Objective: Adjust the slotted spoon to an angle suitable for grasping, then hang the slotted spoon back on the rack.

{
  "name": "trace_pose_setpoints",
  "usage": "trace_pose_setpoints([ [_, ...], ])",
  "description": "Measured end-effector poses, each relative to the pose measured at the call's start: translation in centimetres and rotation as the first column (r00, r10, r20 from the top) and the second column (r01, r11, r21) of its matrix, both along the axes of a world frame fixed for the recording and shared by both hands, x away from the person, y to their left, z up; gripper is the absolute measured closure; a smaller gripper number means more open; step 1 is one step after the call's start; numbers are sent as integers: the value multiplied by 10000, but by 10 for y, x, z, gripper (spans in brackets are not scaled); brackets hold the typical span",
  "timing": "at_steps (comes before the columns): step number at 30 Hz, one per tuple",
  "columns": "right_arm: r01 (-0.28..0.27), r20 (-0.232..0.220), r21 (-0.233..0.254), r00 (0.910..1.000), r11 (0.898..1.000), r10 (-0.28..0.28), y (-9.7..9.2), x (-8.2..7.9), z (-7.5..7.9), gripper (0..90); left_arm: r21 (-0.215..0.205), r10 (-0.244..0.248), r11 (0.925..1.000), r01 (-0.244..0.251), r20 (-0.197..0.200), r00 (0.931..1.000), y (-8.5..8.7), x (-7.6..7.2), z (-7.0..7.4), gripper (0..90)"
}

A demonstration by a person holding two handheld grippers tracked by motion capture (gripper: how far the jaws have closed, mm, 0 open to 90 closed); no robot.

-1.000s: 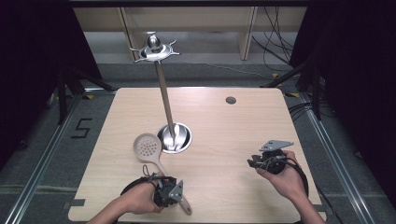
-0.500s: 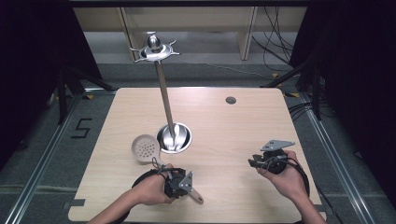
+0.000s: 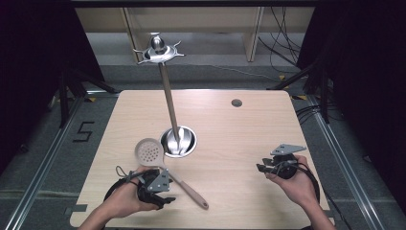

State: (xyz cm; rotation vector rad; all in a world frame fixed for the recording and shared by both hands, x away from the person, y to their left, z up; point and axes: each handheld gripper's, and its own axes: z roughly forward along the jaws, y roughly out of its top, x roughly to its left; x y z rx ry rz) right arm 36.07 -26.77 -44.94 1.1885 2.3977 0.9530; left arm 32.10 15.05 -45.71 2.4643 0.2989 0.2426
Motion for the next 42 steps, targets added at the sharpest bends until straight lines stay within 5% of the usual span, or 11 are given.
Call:
trace_pose_setpoints([
  [6,12,77,56,10000,10000,-12,1,-1,2,630,-492,386,9981,-369,351,9986,-1,-1,-1,306],
  [7,25,73,25,10000,10000,-26,1,-1,2,630,-189,269,9995,-260,482,9985,0,0,0,305],
  [16,-108,82,-5,9999,9999,108,5,2,2,630,-318,127,9994,-105,680,9976,-3,4,6,325],
  [17,35,3,109,10000,9999,-35,6,2,3,629,51,-181,9998,177,809,9966,-3,8,8,335],
  [22,-83,83,54,9999,10000,83,1,6,2,625,317,-1200,9924,1187,452,9917,-14,18,8,394],
  [28,-45,57,44,10000,10000,45,0,6,0,624,1472,-2696,9545,2593,546,9614,-29,40,16,432],
  [30,6,-15,22,10000,10000,-6,-1,5,2,623,1981,-3217,9308,3073,446,9458,-35,45,17,439],
  [31,-5,46,-25,10000,10000,5,-1,5,3,623,2474,-3576,9081,3379,379,9331,-37,48,19,444],
  [33,-8,192,-12,9998,10000,8,0,4,4,623,2848,-3884,8845,3694,110,9214,-41,51,18,445],
  [38,-4,98,-55,10000,10000,4,3,2,5,623,3330,-4273,8471,4142,-368,9034,-49,55,9,458],
  [42,-105,173,-48,9998,9999,106,2,2,4,623,3597,-4450,8268,4325,-521,8940,-54,59,3,482],
])
